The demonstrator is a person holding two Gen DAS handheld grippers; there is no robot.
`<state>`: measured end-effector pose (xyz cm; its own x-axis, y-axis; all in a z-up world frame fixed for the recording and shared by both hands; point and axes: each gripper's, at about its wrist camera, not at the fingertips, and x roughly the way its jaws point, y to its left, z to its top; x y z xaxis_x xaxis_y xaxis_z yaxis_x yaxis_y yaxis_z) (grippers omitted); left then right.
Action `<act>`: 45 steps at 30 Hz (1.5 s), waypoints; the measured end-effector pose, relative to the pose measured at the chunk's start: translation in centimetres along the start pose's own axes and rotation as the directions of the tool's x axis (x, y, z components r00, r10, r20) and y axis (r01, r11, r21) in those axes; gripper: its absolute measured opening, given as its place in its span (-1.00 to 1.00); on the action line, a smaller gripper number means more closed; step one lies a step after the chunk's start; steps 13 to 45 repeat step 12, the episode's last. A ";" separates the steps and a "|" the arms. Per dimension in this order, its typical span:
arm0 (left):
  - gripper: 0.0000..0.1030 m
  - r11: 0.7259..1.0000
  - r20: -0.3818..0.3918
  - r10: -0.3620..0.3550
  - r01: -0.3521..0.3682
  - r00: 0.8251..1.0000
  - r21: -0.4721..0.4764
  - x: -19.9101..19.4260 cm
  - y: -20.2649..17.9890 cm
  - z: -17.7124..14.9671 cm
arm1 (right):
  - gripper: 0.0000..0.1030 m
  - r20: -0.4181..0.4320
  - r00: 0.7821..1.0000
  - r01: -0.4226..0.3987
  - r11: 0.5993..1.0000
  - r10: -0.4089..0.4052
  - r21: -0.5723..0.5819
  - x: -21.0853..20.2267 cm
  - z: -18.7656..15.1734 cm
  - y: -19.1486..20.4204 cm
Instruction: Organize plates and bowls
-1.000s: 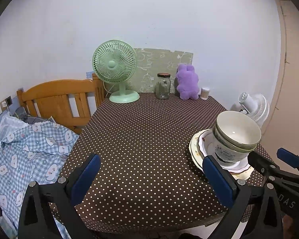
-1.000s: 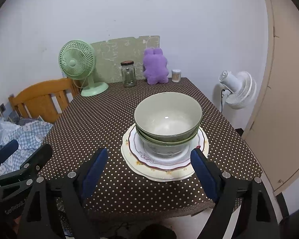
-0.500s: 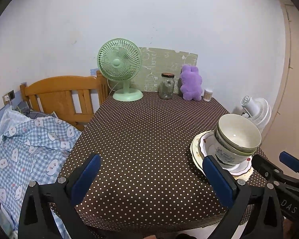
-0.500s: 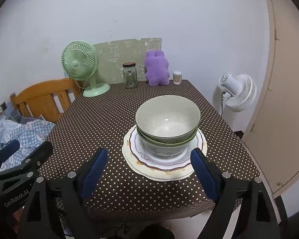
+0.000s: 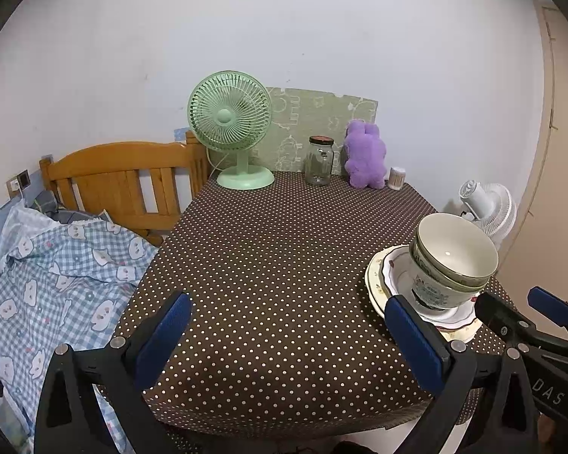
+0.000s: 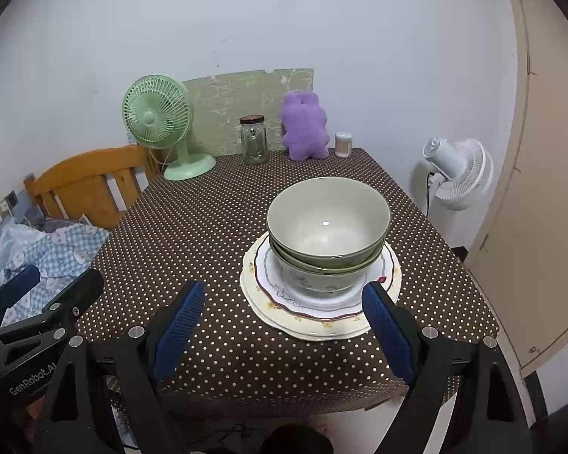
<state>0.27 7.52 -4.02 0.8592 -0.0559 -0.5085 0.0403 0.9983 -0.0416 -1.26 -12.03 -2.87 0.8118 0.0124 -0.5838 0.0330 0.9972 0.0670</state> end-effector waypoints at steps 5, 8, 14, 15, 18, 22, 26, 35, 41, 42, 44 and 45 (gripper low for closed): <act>0.99 1.000 0.000 0.002 -0.002 1.000 0.011 0.0 0.0 0.1 | 0.70 -0.001 1.000 0.002 1.000 -0.002 0.006 0.1 0.2 -0.1; 0.99 1.000 -0.001 0.000 0.000 1.000 0.018 0.1 0.0 0.1 | 0.70 -0.002 1.000 0.003 1.000 -0.003 0.012 0.2 0.2 -0.1; 0.99 1.000 -0.003 -0.002 0.002 1.000 0.019 0.3 -0.1 0.2 | 0.70 -0.005 1.000 0.005 1.000 -0.005 0.014 0.3 0.3 -0.2; 0.99 1.000 -0.003 -0.002 0.002 1.000 0.019 0.3 -0.1 0.2 | 0.70 -0.005 1.000 0.005 1.000 -0.005 0.014 0.3 0.3 -0.2; 0.99 1.000 -0.003 -0.002 0.002 1.000 0.019 0.3 -0.1 0.2 | 0.70 -0.005 1.000 0.005 1.000 -0.005 0.014 0.3 0.3 -0.2; 0.99 1.000 -0.003 -0.002 0.002 1.000 0.019 0.3 -0.1 0.2 | 0.70 -0.005 1.000 0.005 1.000 -0.005 0.014 0.3 0.3 -0.2; 0.99 1.000 -0.003 -0.002 0.002 1.000 0.019 0.3 -0.1 0.2 | 0.70 -0.005 1.000 0.005 1.000 -0.005 0.014 0.3 0.3 -0.2; 0.99 1.000 -0.003 -0.002 0.002 1.000 0.019 0.3 -0.1 0.2 | 0.70 -0.005 1.000 0.005 1.000 -0.005 0.014 0.3 0.3 -0.2; 0.99 1.000 -0.003 -0.002 0.002 1.000 0.019 0.3 -0.1 0.2 | 0.70 -0.005 1.000 0.005 1.000 -0.005 0.014 0.3 0.3 -0.2; 0.99 1.000 -0.003 -0.002 0.002 1.000 0.019 0.3 -0.1 0.2 | 0.70 -0.005 1.000 0.005 1.000 -0.005 0.014 0.3 0.3 -0.2; 0.99 1.000 -0.003 -0.002 0.002 1.000 0.019 0.3 -0.1 0.2 | 0.70 -0.005 1.000 0.005 1.000 -0.005 0.014 0.3 0.3 -0.2; 0.99 1.000 -0.003 -0.002 0.002 1.000 0.019 0.3 -0.1 0.2 | 0.70 -0.005 1.000 0.005 1.000 -0.005 0.014 0.3 0.3 -0.2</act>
